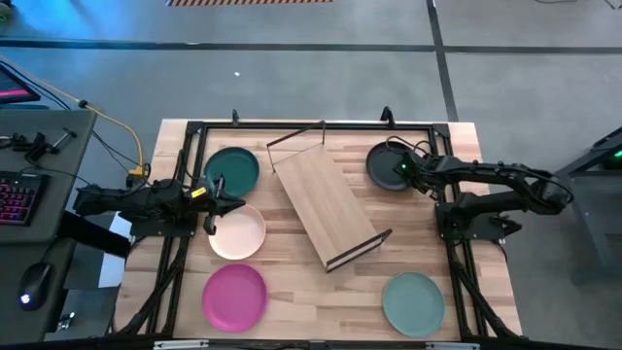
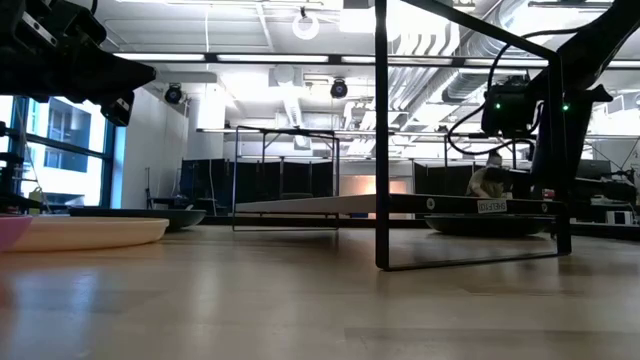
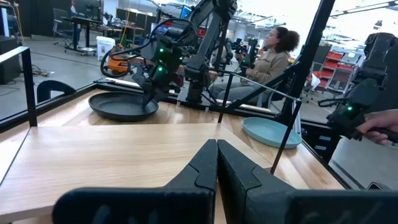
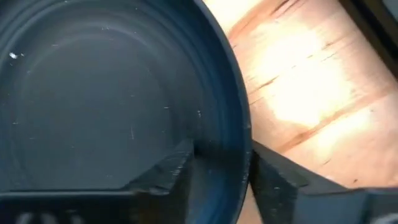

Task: Place and stack plates onto a shelf
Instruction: Put the black plate on the bottom side of the shelf

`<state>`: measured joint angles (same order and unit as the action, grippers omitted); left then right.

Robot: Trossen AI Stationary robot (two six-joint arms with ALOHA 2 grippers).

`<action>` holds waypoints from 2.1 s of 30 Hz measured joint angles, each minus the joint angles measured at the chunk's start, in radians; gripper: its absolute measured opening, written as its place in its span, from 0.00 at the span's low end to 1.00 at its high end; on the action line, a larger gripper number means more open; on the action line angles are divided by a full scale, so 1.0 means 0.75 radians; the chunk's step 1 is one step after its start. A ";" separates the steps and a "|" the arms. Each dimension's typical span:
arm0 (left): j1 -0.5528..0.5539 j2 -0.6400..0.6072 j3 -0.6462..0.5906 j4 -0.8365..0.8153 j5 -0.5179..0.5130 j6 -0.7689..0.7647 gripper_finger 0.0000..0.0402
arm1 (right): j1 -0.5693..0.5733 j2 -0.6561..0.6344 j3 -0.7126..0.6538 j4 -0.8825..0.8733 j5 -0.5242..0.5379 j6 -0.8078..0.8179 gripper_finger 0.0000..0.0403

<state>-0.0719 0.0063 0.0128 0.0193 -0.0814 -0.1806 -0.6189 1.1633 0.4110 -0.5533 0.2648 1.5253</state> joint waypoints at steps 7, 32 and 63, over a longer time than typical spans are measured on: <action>0.001 0.000 0.000 0.000 0.000 0.000 0.00 | -0.005 -0.079 0.000 0.064 0.019 -0.191 0.02; 0.001 0.000 0.000 0.001 0.000 0.000 0.00 | 0.114 -0.374 0.403 0.097 -0.532 -1.134 0.00; 0.001 0.000 0.000 0.000 0.000 0.000 0.00 | 0.601 0.214 0.433 0.277 -0.578 -1.249 0.00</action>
<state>-0.0715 0.0063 0.0126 0.0194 -0.0814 -0.1806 -0.1681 1.3239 0.7357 -0.3458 -0.1684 0.5890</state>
